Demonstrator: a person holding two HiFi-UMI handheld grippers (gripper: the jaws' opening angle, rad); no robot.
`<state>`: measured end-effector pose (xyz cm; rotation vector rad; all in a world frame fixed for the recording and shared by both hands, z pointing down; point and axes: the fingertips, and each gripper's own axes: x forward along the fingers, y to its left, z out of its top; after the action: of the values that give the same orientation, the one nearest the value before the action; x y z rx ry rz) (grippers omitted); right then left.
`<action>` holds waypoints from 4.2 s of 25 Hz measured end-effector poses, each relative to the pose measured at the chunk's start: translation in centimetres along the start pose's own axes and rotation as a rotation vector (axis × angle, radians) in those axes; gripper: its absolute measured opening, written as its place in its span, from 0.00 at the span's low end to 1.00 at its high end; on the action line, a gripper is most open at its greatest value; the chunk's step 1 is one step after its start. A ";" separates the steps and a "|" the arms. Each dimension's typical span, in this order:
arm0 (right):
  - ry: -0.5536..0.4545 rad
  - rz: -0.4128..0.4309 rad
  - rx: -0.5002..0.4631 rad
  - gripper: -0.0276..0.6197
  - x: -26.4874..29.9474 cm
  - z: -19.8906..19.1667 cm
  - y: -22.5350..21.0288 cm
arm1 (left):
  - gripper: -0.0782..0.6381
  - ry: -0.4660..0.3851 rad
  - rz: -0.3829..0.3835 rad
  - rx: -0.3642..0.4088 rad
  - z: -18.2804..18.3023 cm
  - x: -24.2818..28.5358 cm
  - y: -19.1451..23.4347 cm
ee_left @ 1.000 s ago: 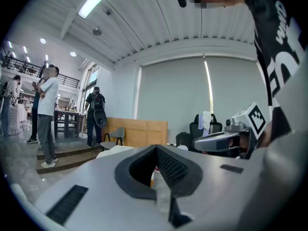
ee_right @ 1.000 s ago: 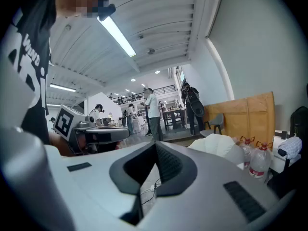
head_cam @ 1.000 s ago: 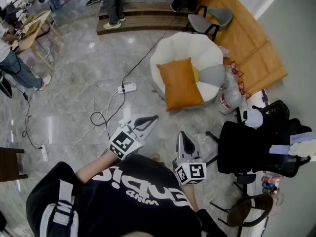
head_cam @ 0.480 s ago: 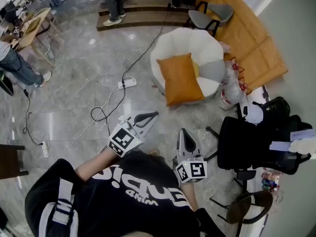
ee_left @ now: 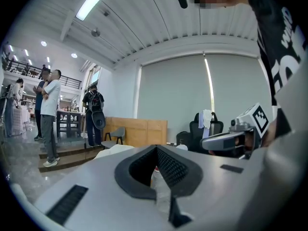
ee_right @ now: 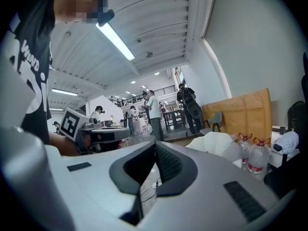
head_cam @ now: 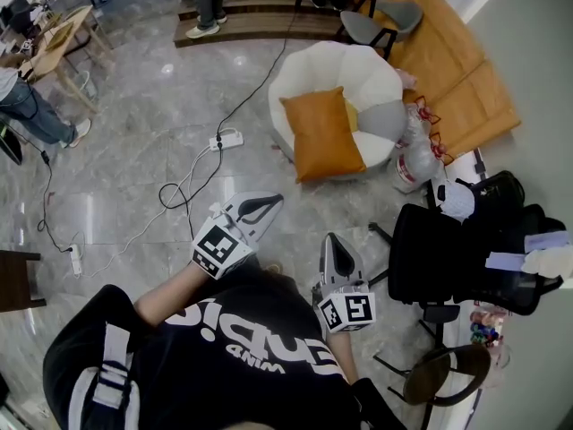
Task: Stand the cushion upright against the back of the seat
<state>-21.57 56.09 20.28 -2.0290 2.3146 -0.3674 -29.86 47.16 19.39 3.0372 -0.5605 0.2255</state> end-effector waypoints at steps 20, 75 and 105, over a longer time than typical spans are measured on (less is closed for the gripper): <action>0.009 -0.037 0.013 0.07 1.3 -0.6 -4.2 | 0.12 -0.015 -0.046 -0.005 0.0 4.1 0.7; 0.027 -0.095 0.019 0.07 30.2 5.7 -18.3 | 0.12 0.008 -0.133 -0.064 3.6 25.6 25.4; 0.018 0.009 0.016 0.07 39.5 12.9 -40.8 | 0.12 -0.052 0.012 -0.082 10.0 47.8 28.9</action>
<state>14.88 10.71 21.00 -2.0158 2.3233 -0.4043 5.29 2.72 17.22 2.9693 -0.5762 0.1208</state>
